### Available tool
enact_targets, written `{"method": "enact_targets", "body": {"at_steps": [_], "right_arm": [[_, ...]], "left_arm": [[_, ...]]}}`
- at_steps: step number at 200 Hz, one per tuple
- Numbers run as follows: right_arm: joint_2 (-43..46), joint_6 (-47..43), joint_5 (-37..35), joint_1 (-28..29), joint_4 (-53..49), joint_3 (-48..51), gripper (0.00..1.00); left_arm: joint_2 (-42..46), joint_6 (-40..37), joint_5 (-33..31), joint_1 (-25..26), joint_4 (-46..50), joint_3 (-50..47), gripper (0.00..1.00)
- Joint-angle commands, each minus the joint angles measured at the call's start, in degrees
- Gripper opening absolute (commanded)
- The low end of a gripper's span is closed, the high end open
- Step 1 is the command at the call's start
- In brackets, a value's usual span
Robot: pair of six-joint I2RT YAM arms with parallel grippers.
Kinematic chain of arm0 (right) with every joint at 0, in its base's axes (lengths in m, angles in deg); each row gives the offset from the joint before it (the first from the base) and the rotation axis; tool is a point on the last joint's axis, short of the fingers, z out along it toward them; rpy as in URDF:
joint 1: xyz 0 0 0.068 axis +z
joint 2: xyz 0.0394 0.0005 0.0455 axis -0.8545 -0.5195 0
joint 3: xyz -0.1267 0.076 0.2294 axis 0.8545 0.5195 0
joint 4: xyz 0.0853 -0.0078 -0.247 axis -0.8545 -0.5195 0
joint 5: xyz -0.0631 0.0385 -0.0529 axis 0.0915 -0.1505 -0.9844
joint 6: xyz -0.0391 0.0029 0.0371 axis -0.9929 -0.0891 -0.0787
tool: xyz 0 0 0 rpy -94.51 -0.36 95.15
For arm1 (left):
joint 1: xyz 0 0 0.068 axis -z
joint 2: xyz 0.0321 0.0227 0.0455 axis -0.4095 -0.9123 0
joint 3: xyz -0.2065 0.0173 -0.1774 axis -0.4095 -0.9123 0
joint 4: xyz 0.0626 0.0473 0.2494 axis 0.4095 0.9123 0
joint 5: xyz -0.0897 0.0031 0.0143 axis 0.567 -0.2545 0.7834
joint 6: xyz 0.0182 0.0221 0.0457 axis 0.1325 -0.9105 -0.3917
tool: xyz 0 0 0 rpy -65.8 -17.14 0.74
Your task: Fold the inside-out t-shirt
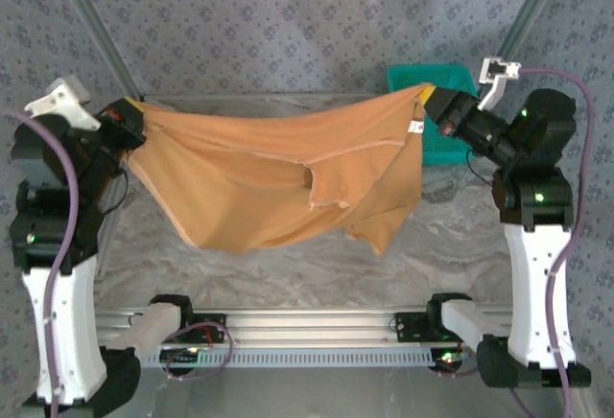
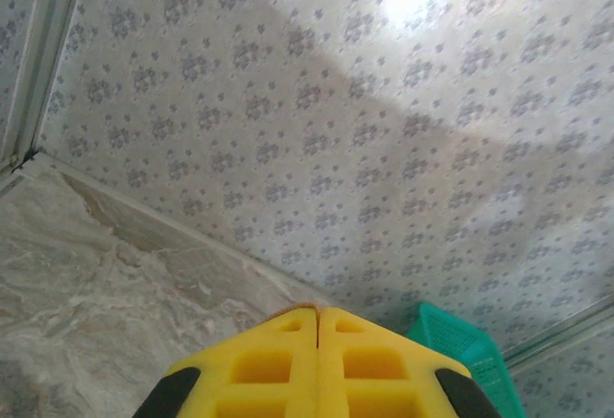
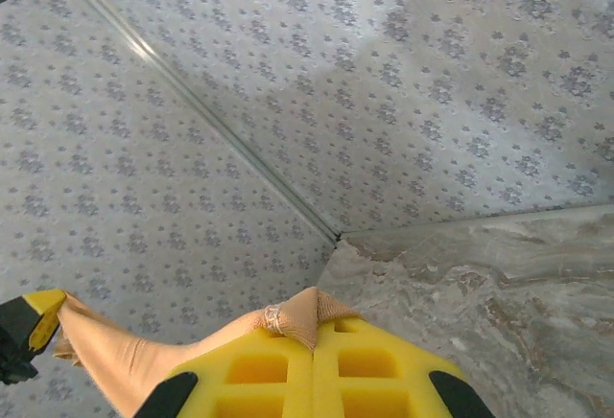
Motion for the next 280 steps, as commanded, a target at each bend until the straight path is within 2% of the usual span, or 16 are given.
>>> {"method": "enact_targets", "body": {"at_steps": [1, 32, 53, 56, 62, 74, 83, 87, 106, 128, 140, 164, 197, 231, 261, 280], "right_arm": [[-7.58, -0.15, -3.57, 0.83, 3.01, 3.69, 0.0], [-20.49, -0.04, -10.02, 4.74, 3.74, 6.82, 0.03], [-32.25, 1.1, -12.46, 7.02, -0.3, 3.4, 0.28], [-34.08, 1.23, -12.52, 7.2, -1.07, 2.21, 0.31], [-37.54, 1.43, -13.16, 7.43, -3.42, -0.36, 0.39], [-42.78, 1.27, -15.26, 8.08, -7.12, -4.94, 0.51], [-44.94, 0.64, -17.77, 8.61, -8.83, -6.95, 0.59], [-45.44, 0.25, -18.83, 8.94, -9.59, -7.39, 0.61], [-45.29, -1.14, -20.49, 10.13, -12.02, -6.45, 0.61], [-41.64, -3.73, -20.45, 13.41, -10.51, 0.83, 0.51], [-38.91, -4.83, -21.09, 16.32, -9.63, 6.32, 0.47], [-34.97, -4.42, -23.42, 21.88, -7.72, 15.64, 0.47], [-34.02, -2.05, -24.01, 28.71, -4.39, 24.5, 0.49], [-37.38, 0.96, -24.77, 32.93, -2.72, 25.82, 0.51], [-39.89, 1.55, -24.96, 33.63, -1.79, 23.84, 0.49], [-41.47, 1.77, -24.73, 33.72, -2.21, 21.72, 0.43]], "left_arm": [[-7.13, -3.35, -1.35, -0.5, -2.99, -4.33, 0.0], [-22.57, -5.14, 0.87, -1.8, -5.03, -10.15, 0.0], [-35.4, -5.14, 2.93, -3.26, -4.97, -9.89, 0.0], [-37.22, -5.07, 3.05, -3.45, -4.97, -9.43, 0.07], [-40.18, -4.77, 3.12, -3.79, -4.96, -8.58, 0.28], [-45.06, -4.38, 2.97, -4.25, -4.97, -6.36, 0.58], [-47.4, -4.05, 1.77, -4.23, -4.2, -4.92, 0.7], [-48.0, -3.93, 1.62, -4.22, -3.74, -4.58, 0.73], [-47.43, -3.61, 2.85, -4.11, -2.89, -6.0, 0.73], [-41.3, -2.15, 6.44, -3.55, -4.96, -14.44, 0.7], [-36.54, -0.84, 9.64, -3.09, -9.11, -20.94, 0.68], [-27.22, 1.47, 13.89, -1.75, -15.22, -33.82, 0.68], [-19.68, 2.0, 13.77, -1.61, -16.08, -43.09, 0.67], [-16.84, 1.46, 12.43, -1.87, -15.79, -47.08, 0.67], [-16.95, 1.45, 13.35, -1.88, -16.08, -48.02, 0.66], [-16.93, 1.4, 13.5, -1.83, -15.99, -48.36, 0.66]]}}
